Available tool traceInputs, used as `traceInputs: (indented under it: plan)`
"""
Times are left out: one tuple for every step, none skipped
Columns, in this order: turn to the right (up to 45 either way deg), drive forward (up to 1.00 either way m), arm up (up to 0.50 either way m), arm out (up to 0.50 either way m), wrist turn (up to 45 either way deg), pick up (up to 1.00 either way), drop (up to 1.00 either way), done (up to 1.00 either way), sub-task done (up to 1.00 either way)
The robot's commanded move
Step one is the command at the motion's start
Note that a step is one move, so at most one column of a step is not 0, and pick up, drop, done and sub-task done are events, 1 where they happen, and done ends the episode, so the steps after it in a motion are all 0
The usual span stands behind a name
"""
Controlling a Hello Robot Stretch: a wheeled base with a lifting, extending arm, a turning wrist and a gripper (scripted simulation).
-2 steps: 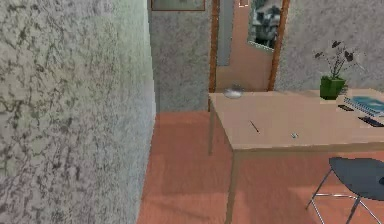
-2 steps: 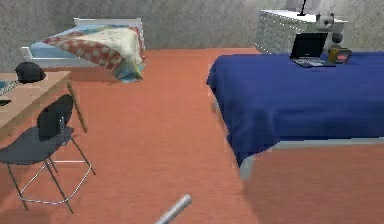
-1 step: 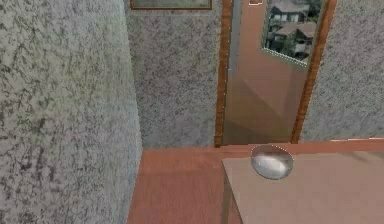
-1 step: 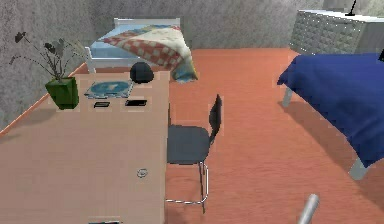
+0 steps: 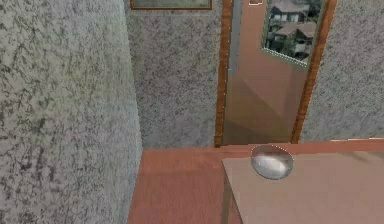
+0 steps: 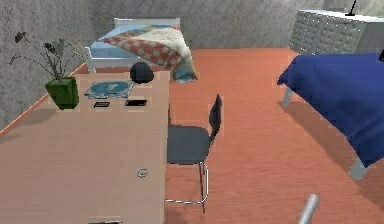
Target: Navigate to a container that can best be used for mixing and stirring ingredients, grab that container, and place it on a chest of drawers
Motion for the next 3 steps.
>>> traceInputs:
  plan:
    - [-6.0,0.0,0.0,0.0,0.0,0.0,0.0,0.0,0.0]
    - [-3.0,0.0,0.0,0.0,0.0,0.0,0.0,0.0,0.0]
    - [0.0,0.8,0.0,0.0,0.0,0.0,0.0,0.0,0.0]
